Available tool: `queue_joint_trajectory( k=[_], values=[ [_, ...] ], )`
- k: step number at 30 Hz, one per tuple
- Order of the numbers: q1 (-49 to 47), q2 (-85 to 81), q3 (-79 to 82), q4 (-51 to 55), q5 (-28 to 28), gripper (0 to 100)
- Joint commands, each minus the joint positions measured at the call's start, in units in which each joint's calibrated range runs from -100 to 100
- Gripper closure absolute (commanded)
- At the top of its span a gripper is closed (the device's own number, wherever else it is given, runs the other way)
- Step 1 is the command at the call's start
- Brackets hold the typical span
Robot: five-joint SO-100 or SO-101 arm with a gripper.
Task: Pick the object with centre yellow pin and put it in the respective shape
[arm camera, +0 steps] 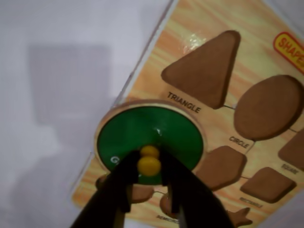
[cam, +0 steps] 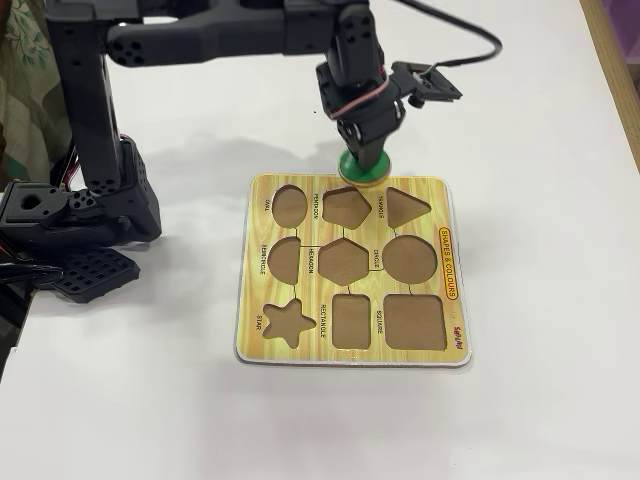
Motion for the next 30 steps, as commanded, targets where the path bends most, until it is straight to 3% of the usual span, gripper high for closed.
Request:
queue_joint_trajectory(
  k=[1,8,18,30],
  values=[
    [5.43,-3.33,-1.53,0.21,3.78,97],
    [16.07,-2.66,-1.62,0.12,12.93,96],
    [20.86,4.54,-9.35,0.12,19.1,96],
    [18.81,8.39,-15.83,-1.95,18.53,96]
  ],
)
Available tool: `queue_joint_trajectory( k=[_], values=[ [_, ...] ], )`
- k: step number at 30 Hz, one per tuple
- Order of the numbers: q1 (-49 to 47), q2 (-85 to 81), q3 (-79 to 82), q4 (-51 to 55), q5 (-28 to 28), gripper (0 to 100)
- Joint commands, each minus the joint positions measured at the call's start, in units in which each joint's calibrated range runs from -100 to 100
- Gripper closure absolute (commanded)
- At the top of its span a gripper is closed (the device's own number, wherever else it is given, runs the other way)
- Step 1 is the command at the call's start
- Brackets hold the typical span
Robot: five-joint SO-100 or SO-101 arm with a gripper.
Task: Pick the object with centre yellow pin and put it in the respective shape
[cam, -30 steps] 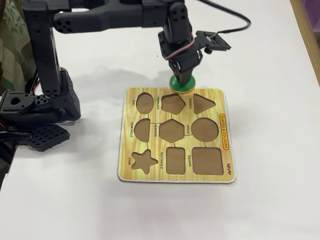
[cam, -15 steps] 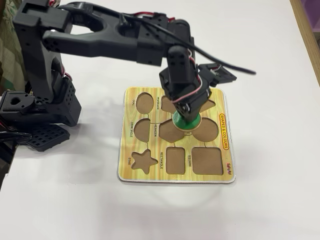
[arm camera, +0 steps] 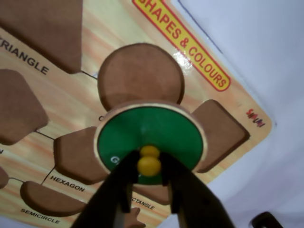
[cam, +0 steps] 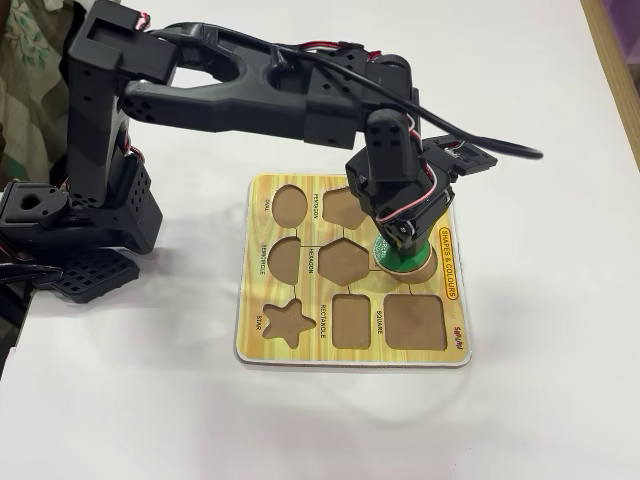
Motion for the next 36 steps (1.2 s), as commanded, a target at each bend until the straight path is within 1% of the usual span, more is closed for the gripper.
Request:
queue_joint_trajectory(
  k=[1,4,8,14,16,20,28,36],
  values=[
    [-1.49,-1.32,-3.33,-2.82,-0.35,96],
    [-2.96,-1.4,-3.42,-3.07,-0.92,96],
    [-5.89,-1.4,-3.33,-3.07,-4.27,97],
    [-9.69,-0.98,-3.33,-3.16,-5.68,97],
    [-10.48,-0.65,-3.33,-4.89,-5.68,97],
    [-10.09,-0.57,-3.33,-8.09,-5.68,97],
    [-4.91,1.78,-3.33,-7.31,-5.0,97],
    [-4.62,3.03,-2.88,-7.31,-4.95,97]
  ],
)
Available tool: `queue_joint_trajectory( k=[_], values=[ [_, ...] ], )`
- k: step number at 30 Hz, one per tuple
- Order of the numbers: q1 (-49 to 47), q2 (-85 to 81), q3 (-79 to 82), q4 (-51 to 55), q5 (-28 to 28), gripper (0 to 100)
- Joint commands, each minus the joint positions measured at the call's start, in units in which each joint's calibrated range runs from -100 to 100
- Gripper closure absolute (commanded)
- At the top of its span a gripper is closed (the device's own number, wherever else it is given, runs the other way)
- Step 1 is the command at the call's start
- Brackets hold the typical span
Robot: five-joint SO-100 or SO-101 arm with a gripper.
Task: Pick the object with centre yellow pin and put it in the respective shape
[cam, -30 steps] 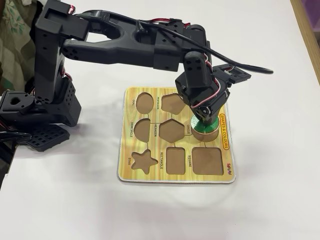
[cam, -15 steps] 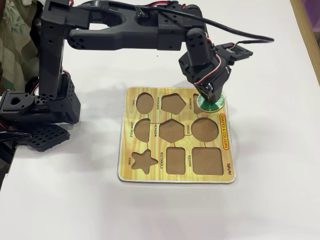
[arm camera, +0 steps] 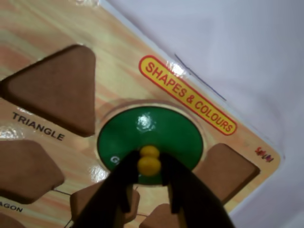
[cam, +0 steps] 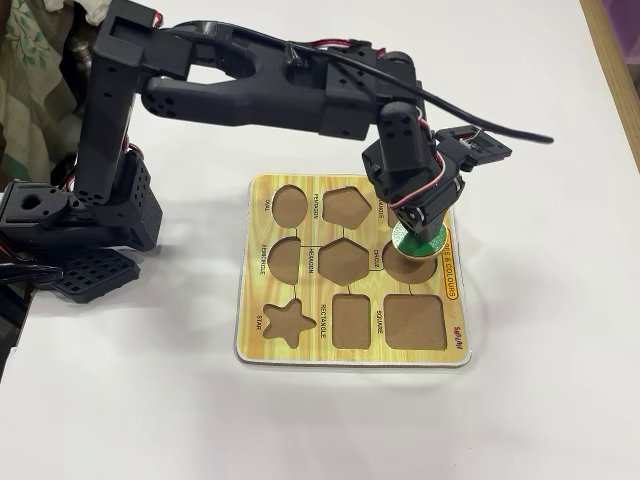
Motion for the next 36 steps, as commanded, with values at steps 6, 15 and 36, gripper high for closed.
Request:
queue_joint_trajectory(
  k=[6,15,36],
  values=[
    [0.24,-0.49,-2.34,-0.03,0.15,97],
    [0.05,2.35,-2.25,0.06,-0.48,97],
    [3.86,2.85,-2.16,-0.11,-0.38,96]
  ],
)
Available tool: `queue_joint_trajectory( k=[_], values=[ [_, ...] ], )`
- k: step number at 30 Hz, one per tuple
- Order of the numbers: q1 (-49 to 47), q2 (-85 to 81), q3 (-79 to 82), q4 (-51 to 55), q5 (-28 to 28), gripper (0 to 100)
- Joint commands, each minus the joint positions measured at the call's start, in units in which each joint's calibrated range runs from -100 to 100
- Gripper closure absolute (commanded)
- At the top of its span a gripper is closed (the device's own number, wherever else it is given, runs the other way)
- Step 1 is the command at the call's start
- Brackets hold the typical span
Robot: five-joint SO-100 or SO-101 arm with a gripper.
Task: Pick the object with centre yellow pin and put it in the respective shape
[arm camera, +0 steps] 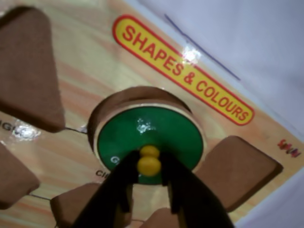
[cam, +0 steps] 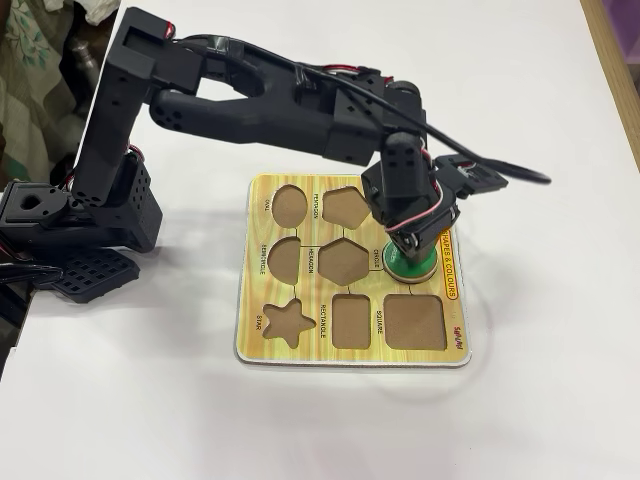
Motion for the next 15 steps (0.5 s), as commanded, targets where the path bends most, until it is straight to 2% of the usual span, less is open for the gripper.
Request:
queue_joint_trajectory(
  k=[1,15],
  values=[
    [1.26,-0.67,-2.16,-0.2,0.04,96],
    [0.28,-0.67,-2.34,-0.2,-0.17,97]
  ],
)
